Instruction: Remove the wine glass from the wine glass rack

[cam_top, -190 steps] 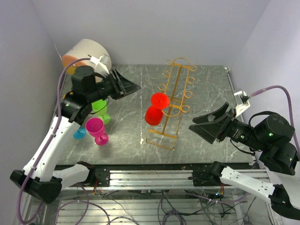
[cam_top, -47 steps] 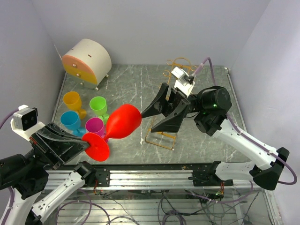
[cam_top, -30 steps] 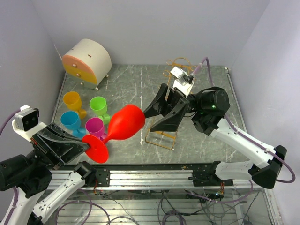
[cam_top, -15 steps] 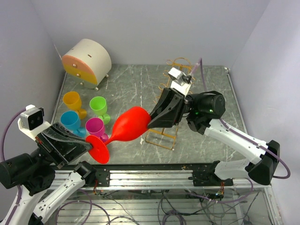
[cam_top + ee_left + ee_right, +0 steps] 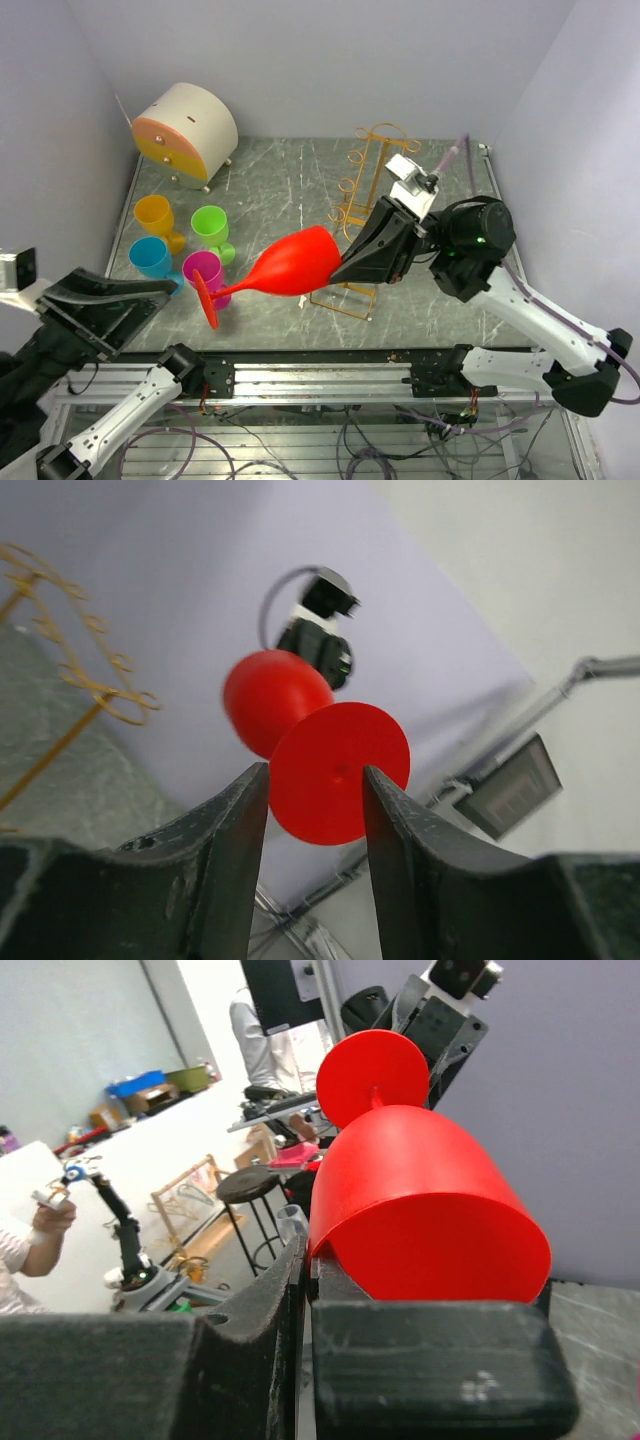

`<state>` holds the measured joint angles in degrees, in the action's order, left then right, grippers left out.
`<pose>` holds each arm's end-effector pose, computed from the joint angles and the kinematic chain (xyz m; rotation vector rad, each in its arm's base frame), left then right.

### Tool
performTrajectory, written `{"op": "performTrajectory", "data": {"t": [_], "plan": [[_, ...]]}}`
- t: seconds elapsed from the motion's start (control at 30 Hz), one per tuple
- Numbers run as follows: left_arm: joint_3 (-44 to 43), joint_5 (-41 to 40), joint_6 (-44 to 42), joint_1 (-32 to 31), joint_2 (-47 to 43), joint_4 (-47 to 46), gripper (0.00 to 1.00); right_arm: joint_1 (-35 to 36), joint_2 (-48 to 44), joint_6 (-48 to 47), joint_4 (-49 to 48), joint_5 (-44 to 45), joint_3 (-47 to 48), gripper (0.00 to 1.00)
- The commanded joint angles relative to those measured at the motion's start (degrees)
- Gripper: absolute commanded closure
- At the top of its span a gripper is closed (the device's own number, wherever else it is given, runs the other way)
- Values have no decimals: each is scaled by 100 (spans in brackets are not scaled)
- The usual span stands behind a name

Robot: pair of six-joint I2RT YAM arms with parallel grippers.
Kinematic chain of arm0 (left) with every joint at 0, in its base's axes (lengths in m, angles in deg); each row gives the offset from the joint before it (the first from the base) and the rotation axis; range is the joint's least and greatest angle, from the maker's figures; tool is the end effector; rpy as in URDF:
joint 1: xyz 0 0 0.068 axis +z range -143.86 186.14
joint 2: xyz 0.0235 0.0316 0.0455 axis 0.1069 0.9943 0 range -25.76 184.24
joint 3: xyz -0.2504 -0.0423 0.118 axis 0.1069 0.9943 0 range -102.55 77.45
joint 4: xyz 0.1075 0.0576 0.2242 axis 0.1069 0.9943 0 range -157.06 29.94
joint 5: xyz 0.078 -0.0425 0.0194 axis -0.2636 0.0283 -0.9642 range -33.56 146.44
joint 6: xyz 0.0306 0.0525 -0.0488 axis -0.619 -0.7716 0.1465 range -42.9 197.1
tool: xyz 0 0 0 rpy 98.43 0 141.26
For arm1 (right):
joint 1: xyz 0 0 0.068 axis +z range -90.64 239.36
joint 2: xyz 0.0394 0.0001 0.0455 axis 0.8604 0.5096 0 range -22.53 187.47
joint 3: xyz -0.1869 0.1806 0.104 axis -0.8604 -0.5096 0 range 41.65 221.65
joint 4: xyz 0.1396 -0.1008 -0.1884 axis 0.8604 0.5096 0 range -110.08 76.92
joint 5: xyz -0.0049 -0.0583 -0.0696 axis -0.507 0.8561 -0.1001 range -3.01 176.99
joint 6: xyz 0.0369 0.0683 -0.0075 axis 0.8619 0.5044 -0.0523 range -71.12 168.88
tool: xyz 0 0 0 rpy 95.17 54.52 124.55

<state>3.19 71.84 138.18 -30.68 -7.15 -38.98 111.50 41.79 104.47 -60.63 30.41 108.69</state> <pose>-0.0344 0.0036 0.4947 0.0098 1.2701 -1.6530 0.0901 0.2065 0.5052 -1.1126 0.9496 2.0024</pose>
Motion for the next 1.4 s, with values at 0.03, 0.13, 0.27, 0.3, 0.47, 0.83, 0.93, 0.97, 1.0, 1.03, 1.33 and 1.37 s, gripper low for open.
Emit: {"op": "performTrajectory", "data": {"t": [0.03, 0.13, 0.27, 0.3, 0.47, 0.83, 0.93, 0.97, 1.0, 1.03, 1.33, 1.37], "plan": [[-882, -1579, -546, 33, 17, 2408, 46, 7, -513, -1689, 2684, 587, 545, 100], [-1154, -1627, -591, 54, 245, 2896, 49, 12, -545, -2323, 4047, 1179, 1072, 100], [-1489, -1087, -1237, 399, 1110, 3666, 57, 22, -182, -2995, 5881, 2160, 2117, 100], [-1698, -1036, -1488, 617, 1381, 4020, 59, 31, -60, -3178, 6381, 2483, 2511, 100], [-2951, -1298, -2986, 2031, 2424, 5514, 58, 75, 352, -3652, 7810, 3798, 3534, 100], [-3732, -873, -3491, 2901, 2996, 5570, 59, 618, 1449, -4059, 9215, 5314, 5119, 100], [-3779, -154, -3445, 3160, 3060, 5284, 58, 1298, 1928, -4263, 9543, 5792, 5475, 100], [-3776, 1, -3434, 3223, 3087, 5245, 58, 1581, 2099, -4353, 9669, 5946, 5599, 100], [-3768, 84, -3433, 3265, 3098, 5236, 58, 1836, 2285, -4435, 9820, 6099, 5739, 100], [-3745, 90, -3435, 3276, 3087, 5227, 58, 2073, 2479, -4506, 10006, 6273, 5916, 100], [-3447, -321, -3442, 3295, 2651, 5415, 58, 2742, 3723, -4377, 11270, 7735, 6883, 100], [-3397, -376, -3447, 3295, 2601, 5433, 58, 2741, 3763, -4338, 11286, 7705, 6888, 100]]}}
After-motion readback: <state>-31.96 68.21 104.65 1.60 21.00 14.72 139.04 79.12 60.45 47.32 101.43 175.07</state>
